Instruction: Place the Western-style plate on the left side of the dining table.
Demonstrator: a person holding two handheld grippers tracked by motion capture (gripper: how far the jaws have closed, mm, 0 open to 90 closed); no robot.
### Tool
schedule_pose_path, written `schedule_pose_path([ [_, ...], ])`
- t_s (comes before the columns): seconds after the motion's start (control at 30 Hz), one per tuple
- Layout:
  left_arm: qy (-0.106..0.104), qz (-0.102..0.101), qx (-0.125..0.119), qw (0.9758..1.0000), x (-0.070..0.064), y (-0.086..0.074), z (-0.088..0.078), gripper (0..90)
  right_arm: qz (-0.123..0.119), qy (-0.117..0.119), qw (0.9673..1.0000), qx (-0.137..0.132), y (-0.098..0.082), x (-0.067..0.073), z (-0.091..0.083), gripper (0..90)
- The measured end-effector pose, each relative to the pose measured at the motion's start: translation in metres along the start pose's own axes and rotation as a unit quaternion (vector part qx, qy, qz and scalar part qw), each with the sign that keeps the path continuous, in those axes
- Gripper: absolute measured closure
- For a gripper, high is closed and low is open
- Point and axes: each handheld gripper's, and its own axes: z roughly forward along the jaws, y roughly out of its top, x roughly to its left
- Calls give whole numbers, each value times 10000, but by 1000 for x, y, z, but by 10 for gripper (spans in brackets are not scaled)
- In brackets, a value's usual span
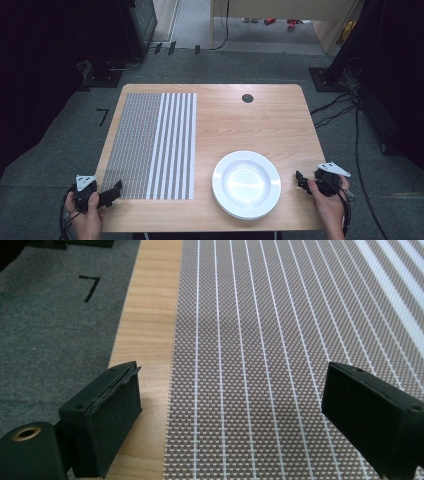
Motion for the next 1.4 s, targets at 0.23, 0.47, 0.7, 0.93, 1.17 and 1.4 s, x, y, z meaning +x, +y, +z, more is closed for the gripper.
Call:
schedule_pose_path([
  [0.23, 35, 41, -142, 9999, -8, 10, -5, 90, 5, 12, 10000, 19, 1, -1, 1, 126],
  [0.47, -178, 199, -238, 9994, -31, 27, -4, 90, -30, 49, 10000, 26, 1, -2, 2, 125],
  [0.7, -351, 305, -311, 9984, -51, 38, -6, 90, 30, -15, 10000, 31, 1, 0, 2, 114],
  [0.93, -341, 276, -463, 9980, -50, 57, -12, 90, -13, 21, 10000, 51, 3, -2, 3, 91],
  [1.17, -432, 140, -562, 9974, -56, 72, -11, 90, -2, 12, 10000, 49, 3, -2, 4, 88],
  [1.4, -686, -207, -614, 9955, -67, 79, -9, 90, 65, -49, 9999, 61, 3, -1, 4, 85],
])
